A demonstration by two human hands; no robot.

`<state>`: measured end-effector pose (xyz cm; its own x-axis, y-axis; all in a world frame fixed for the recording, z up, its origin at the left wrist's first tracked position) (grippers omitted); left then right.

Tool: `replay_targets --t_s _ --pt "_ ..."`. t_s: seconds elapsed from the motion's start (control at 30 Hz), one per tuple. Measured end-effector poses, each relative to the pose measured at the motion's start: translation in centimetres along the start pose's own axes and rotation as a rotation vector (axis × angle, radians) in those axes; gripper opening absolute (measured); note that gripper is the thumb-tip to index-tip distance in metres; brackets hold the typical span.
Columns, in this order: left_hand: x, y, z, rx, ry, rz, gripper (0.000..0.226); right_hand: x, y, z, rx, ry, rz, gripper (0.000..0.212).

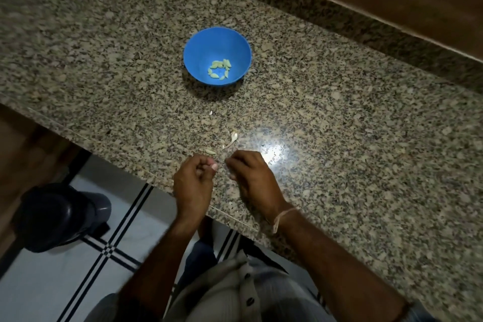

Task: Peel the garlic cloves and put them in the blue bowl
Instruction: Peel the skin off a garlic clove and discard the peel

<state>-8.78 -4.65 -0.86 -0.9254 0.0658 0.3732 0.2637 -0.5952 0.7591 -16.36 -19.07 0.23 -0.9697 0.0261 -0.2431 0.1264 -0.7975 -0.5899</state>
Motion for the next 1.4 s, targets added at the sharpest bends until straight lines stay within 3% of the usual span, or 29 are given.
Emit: replay_targets --t_s 0.13,0.27,0.47,0.63,0.73,0.93,1.07,1.13,1.27,1.4 --pt "-0.1 -0.4 -0.4 -0.004 -0.008 0.016 0.013 1.5 0.0 0.1 -0.010 -0.095 0.050 0.035" --pt "-0.3 -1.1 -0.8 0.000 -0.020 0.031 0.009 3.7 1.1 -0.6 -0.055 -0.174 0.036 0.044" --pt "-0.3 -1.8 -0.7 -0.042 -0.042 0.037 0.008 4.9 1.7 -0.7 -0.090 -0.195 -0.015 0.031" --pt "-0.1 -2.1 -0.8 -0.073 -0.063 0.034 0.007 3.2 0.7 -0.1 0.040 -0.070 -0.024 0.012" --pt "0.0 -2.2 -1.1 -0.068 -0.091 0.047 0.011 2.2 0.1 -0.1 0.132 -0.092 0.031 0.004" --pt "0.2 -2.1 -0.2 -0.025 -0.134 0.073 0.003 1.1 -0.4 -0.3 0.256 -0.128 -0.020 0.013" --pt "0.1 -3.0 2.2 0.065 -0.144 0.091 0.003 2.4 2.1 -0.7 -0.281 0.083 -0.500 0.020" --pt "-0.3 -4.2 4.0 0.111 -0.136 0.110 0.004 2.0 1.3 -2.0 -0.517 0.156 -0.647 0.023" --pt "-1.4 -8.5 9.8 0.203 -0.072 0.181 0.018 -0.7 -5.6 -7.7 -0.912 0.150 -0.773 0.035" --pt "-2.2 -15.6 21.3 0.273 0.067 0.229 0.022 -4.7 -15.9 -18.7 -1.145 0.007 -0.768 0.041"
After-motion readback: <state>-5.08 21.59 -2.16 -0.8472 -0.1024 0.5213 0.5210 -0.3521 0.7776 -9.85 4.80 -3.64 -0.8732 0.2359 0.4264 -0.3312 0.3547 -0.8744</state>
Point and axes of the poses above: each hand's wrist, its own x-axis away from the middle knuckle, its own z-axis out of the back of the hand, y = z × x, the point moved 10 cm from there along -x, towards the middle knuckle, and after that the axes turned 14 degrees about z, right-handed, at the moved point
